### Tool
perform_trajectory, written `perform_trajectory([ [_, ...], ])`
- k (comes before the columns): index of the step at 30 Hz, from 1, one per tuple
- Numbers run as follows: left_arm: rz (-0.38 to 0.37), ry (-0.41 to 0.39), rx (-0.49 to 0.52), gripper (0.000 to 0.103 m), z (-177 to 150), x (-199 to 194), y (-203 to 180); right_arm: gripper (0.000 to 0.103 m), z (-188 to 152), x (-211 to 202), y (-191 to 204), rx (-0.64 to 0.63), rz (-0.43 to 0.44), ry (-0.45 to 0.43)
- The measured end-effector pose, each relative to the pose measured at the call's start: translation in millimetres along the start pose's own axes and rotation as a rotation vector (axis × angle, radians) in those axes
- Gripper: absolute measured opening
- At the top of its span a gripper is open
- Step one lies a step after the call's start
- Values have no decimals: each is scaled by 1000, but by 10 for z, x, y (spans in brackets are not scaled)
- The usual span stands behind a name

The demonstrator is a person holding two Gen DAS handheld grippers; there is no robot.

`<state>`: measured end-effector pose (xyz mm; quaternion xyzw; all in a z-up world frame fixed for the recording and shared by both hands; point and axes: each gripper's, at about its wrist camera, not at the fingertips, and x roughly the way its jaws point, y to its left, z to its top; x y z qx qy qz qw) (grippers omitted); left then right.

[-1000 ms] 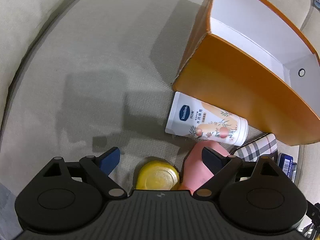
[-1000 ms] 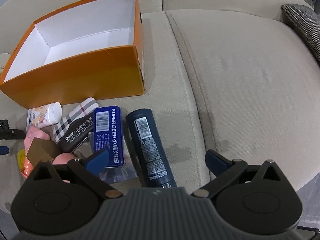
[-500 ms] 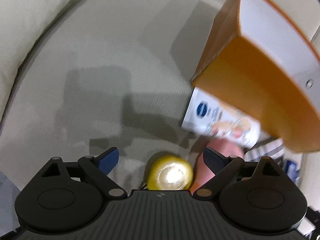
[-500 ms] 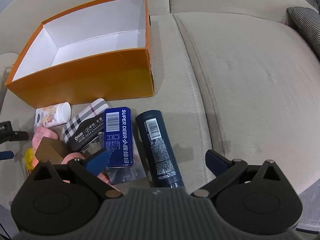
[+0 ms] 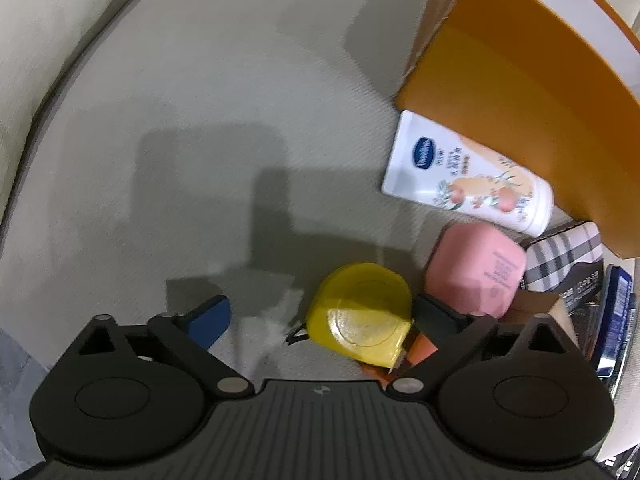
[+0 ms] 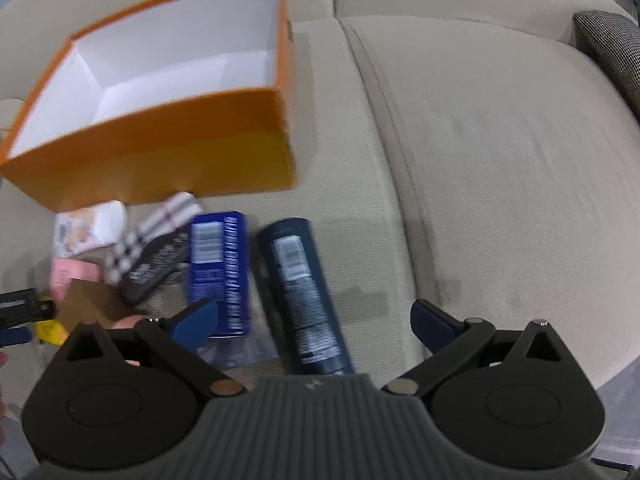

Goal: Organize rigid objects
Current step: 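Grasp the yellow tape measure with left tool while right tool grasps navy spray can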

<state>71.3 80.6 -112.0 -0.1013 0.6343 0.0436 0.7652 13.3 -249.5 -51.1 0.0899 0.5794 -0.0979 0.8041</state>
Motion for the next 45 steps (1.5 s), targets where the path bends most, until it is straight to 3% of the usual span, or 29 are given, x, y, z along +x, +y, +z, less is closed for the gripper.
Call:
perform_trajectory([
  [5,98,-54,58,103,-30,-65,-11,102,69,203,-152,15,-53,46],
  [7,115,-68,75,103,-42,-97,-57,102,68,278,-170,21,-28,70],
  [11,79,-76,76,103,-25,-85,-47,101,51,450,-124,-1,27,115],
  [13,50,-64,73,103,-35,-72,10,96,49,523,-64,-50,10,113],
  [14,31,-50,68,103,-35,-54,46,86,49,560,-40,-69,3,115],
  [16,10,3,60,103,-28,27,99,83,57,633,9,-71,21,135],
  [18,-1,5,59,102,-16,35,135,82,59,655,20,-78,20,134],
  [22,-31,13,66,89,-25,30,174,73,81,681,45,-78,18,144],
  [24,-49,22,55,77,-32,-4,205,66,66,699,41,-71,29,162],
  [25,-61,33,52,65,-30,-24,209,65,60,713,59,-71,32,170],
  [26,-65,44,52,62,-8,-36,227,65,48,726,76,-75,29,171],
  [27,-65,49,46,63,-16,-51,242,66,43,732,90,-83,23,167],
  [28,-62,46,30,70,-25,-53,269,67,28,753,94,-87,22,164],
  [29,-71,49,9,84,-38,-41,309,68,27,753,100,-87,19,162],
  [31,-102,87,-28,93,-63,-13,372,71,28,756,111,-90,9,161],
  [36,-134,111,-103,92,-145,12,527,72,45,780,126,-94,2,162],
  [41,-130,74,-129,74,-218,-32,570,73,33,709,176,-101,-9,157],
  [45,-149,60,-195,77,-247,-71,661,76,25,683,164,-98,-10,158],
])
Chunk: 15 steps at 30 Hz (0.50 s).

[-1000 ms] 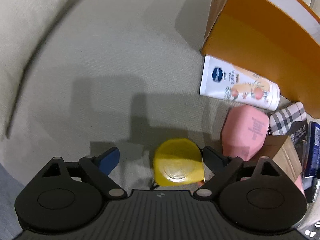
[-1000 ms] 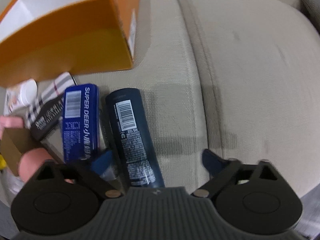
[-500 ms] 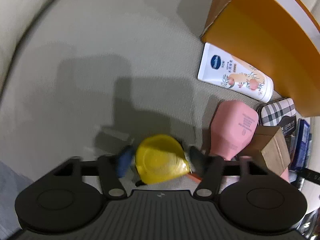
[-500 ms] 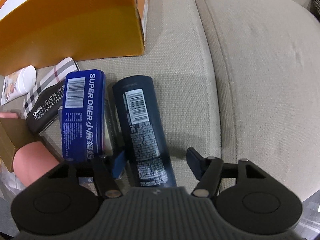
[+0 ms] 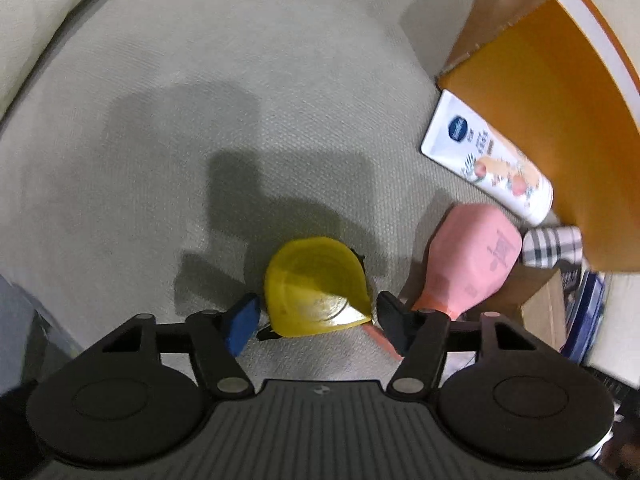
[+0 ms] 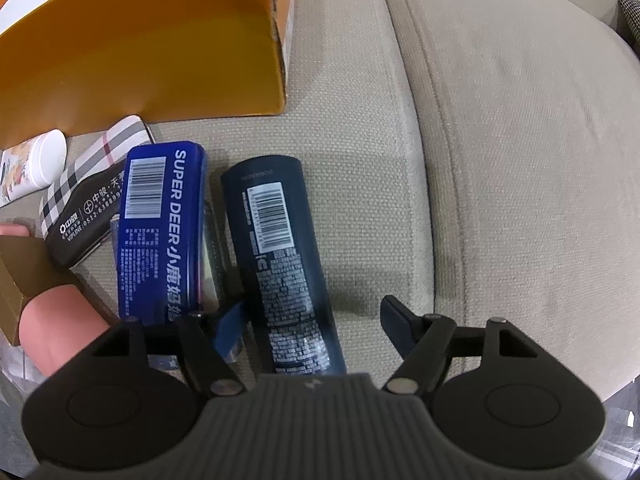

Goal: Organize rigid objects
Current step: 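Grasp the yellow tape measure with left tool while right tool grasps navy spray can, then carry tape measure and navy can into the shoebox with both tools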

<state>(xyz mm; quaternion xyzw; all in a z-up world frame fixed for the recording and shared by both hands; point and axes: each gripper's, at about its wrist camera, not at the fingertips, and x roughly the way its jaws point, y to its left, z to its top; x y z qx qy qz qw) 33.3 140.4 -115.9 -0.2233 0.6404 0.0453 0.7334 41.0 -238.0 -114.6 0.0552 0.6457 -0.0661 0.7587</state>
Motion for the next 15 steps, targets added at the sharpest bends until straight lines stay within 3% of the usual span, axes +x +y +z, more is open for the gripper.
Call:
perform_trajectory([
  [3,8,-10,-30,75,-12,-52,98,77,0,1,10,-2,-6,0],
  [5,32,-23,-23,65,-6,-37,103,77,1,8,30,-6,-13,0],
  [10,27,-48,4,63,-81,-104,-110,76,10,6,21,7,-1,4],
  [13,21,-50,8,62,-95,-148,-92,54,25,-3,-69,59,87,-1],
  [15,20,-60,12,62,-71,-123,-121,47,25,-28,-83,61,84,-12],
])
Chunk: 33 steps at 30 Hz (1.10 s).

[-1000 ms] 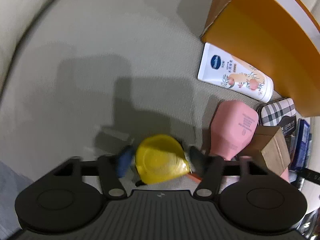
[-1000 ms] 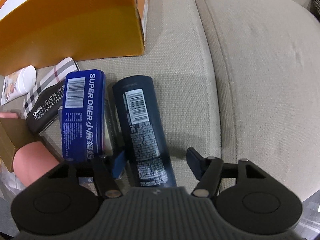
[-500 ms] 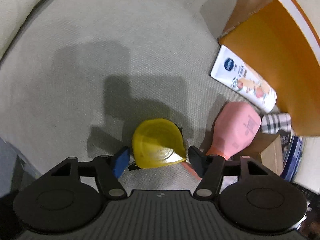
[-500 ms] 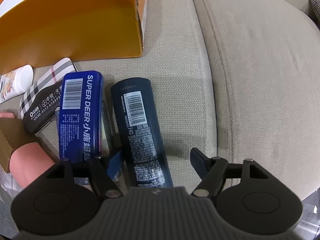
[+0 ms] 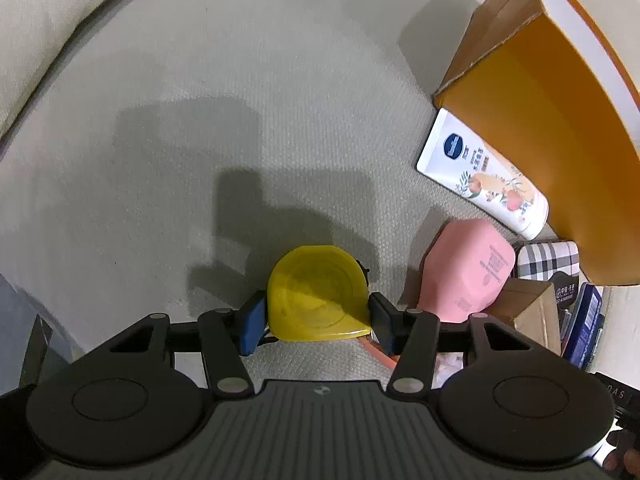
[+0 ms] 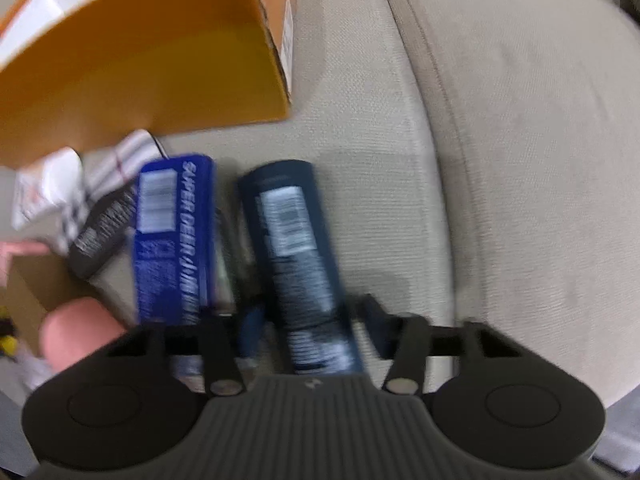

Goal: Organize rigid objects
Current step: 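Carry tape measure and navy can into the shoebox with both tools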

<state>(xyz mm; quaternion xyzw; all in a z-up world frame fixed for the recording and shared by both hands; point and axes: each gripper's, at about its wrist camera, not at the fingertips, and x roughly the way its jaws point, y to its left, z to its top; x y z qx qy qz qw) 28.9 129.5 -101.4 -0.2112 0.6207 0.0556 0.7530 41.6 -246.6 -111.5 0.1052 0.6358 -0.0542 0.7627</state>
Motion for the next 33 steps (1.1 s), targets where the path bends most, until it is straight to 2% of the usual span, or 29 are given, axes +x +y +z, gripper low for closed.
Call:
perform_trajectory([
  [6,-4,-35,14,62,35,-120,4,47,-3,-27,-101,26,19,-4],
  [10,-23,-62,35,62,47,-258,-8,46,-5,-187,-167,57,28,-45],
  [21,-69,-173,100,62,105,-549,-183,41,-145,-598,-257,132,156,-123],
  [26,-86,-177,100,62,112,-567,-229,40,-139,-663,-335,165,177,-122],
  [33,-96,-188,112,62,91,-617,-277,40,-140,-786,-476,255,270,-148],
])
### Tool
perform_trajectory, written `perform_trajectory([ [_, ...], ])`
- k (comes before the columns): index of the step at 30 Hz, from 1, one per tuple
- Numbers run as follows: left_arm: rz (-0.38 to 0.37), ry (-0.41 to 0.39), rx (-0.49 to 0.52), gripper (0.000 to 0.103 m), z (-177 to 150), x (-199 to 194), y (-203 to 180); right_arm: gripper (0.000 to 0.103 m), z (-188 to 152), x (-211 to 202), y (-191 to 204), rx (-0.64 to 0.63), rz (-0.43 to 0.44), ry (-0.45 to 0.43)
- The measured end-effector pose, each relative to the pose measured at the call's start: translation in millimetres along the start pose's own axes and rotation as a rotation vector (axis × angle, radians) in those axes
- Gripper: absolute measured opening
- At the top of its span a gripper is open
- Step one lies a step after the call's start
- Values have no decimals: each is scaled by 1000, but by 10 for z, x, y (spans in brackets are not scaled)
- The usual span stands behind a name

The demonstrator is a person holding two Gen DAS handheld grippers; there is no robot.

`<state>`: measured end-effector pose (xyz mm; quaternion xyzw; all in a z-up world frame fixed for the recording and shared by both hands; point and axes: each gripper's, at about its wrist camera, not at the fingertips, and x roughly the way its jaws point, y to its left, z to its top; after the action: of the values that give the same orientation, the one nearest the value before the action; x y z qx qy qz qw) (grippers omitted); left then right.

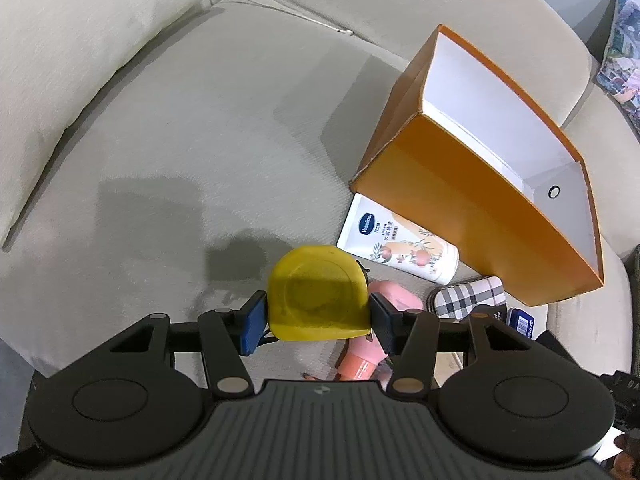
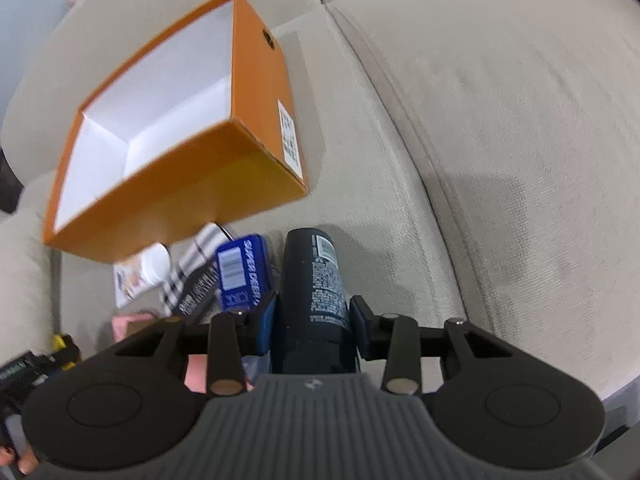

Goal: Organize rigid objects
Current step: 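Carry tape measure and navy can into the shoebox with both tools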

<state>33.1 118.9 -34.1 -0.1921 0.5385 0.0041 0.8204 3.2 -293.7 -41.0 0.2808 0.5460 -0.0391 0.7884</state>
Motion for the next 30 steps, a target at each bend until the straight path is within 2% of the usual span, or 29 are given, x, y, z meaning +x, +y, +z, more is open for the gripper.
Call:
perform_trajectory([
  [4,-8,-4,9,62,5,-53,-52,40,20,-102,-50,53,53,-22],
  [8,-47,-20,31,62,70,-247,-214,40,56,-350,-1,86,153,-80],
  [12,-104,-69,70,62,285,-522,-507,40,164,-664,195,100,298,-165],
  [15,-125,-87,116,62,557,-562,-827,40,424,-683,503,88,358,-195],
  [18,-149,-99,162,62,868,-414,-1156,40,739,-460,841,75,353,-197],
  [22,-176,-74,210,62,1148,53,-1465,40,1057,60,1073,108,307,-169],
  [26,-97,-47,263,62,1214,548,-1623,40,1199,583,1195,120,223,-121],
  [30,-43,-29,293,62,1199,872,-1682,40,1287,844,1292,89,162,-108],
])
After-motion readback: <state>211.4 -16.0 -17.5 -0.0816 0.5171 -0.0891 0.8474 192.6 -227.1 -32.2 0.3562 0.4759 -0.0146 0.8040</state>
